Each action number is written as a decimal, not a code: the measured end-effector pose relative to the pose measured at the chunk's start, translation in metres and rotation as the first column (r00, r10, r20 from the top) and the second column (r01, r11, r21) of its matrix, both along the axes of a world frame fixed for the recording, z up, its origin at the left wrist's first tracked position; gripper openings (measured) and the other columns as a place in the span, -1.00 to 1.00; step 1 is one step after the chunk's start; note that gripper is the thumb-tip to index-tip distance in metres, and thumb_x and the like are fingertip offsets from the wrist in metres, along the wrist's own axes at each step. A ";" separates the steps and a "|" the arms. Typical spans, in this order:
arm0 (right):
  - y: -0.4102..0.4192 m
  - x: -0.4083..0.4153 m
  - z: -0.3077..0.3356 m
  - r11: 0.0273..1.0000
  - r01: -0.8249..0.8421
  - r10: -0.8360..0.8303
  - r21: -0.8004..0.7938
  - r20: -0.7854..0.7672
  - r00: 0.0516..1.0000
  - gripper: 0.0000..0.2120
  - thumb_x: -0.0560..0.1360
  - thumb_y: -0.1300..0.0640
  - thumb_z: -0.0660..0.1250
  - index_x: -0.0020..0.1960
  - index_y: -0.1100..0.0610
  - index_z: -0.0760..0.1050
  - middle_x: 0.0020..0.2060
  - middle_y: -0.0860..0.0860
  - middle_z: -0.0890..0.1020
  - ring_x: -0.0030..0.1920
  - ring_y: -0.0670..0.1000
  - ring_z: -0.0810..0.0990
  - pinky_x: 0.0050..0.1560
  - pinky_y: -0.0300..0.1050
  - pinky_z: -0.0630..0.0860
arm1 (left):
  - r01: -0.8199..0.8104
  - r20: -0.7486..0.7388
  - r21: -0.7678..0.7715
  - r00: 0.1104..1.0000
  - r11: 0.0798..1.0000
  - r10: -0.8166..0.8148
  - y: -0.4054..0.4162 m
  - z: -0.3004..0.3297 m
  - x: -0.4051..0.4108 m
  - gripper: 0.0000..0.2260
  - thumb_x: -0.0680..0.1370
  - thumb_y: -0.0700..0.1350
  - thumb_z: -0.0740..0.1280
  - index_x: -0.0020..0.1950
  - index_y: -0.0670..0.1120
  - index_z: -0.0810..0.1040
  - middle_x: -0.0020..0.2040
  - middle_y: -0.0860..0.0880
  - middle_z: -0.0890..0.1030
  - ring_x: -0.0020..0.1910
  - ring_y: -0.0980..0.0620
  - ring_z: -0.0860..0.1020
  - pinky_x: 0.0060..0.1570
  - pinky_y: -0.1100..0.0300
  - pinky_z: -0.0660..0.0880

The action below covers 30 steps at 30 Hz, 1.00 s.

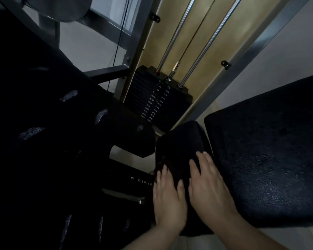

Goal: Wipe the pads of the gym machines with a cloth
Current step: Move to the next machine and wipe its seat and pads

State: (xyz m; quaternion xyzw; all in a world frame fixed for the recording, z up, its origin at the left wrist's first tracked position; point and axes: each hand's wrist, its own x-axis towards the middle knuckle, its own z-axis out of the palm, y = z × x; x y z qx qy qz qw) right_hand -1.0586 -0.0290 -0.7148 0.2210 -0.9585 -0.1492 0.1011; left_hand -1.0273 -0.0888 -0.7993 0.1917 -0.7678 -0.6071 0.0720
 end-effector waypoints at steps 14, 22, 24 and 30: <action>-0.024 -0.035 0.028 0.962 -0.134 0.102 0.236 0.143 0.984 -0.52 0.62 0.21 -0.11 0.51 0.34 -0.03 0.51 0.26 0.02 0.53 0.18 -0.07 0.52 0.06 -0.20 | 0.014 0.011 0.011 1.000 1.000 -0.014 -0.023 -0.011 -0.075 -0.48 0.64 0.06 0.09 0.55 -0.10 0.08 0.55 -0.03 0.14 0.53 0.04 0.04 0.49 0.00 0.07; -0.025 -0.039 0.026 0.975 -0.127 0.081 0.183 0.242 0.967 -0.42 0.51 0.21 0.34 0.43 0.40 0.22 0.45 0.26 0.26 0.49 0.15 0.18 0.49 0.01 -0.08 | 0.090 -0.023 -0.006 0.996 0.996 -0.090 -0.005 -0.008 -0.008 -0.37 0.56 0.25 -0.09 0.56 -0.03 0.01 0.55 0.08 0.03 0.53 0.16 -0.06 0.49 0.17 -0.07; -0.022 -0.038 0.020 0.993 -0.089 0.074 0.075 0.185 0.980 -0.49 0.33 0.28 0.51 0.23 0.37 0.49 0.26 0.23 0.52 0.32 0.13 0.47 0.42 0.02 0.22 | 0.100 -0.044 -0.008 0.994 0.995 -0.100 -0.019 -0.014 -0.053 -0.40 0.58 0.19 -0.05 0.57 -0.06 0.03 0.56 0.02 0.06 0.54 0.08 -0.02 0.50 0.12 -0.05; -0.017 -0.042 0.004 0.991 -0.132 0.129 0.031 0.069 0.989 -0.63 0.47 0.39 0.19 0.25 0.38 0.48 0.26 0.20 0.52 0.33 0.12 0.46 0.40 0.05 0.30 | 0.027 -0.025 0.074 0.999 0.997 -0.026 -0.052 -0.024 -0.162 -0.55 0.65 0.04 0.07 0.49 -0.13 0.25 0.44 -0.12 0.34 0.46 -0.10 0.20 0.41 -0.07 0.21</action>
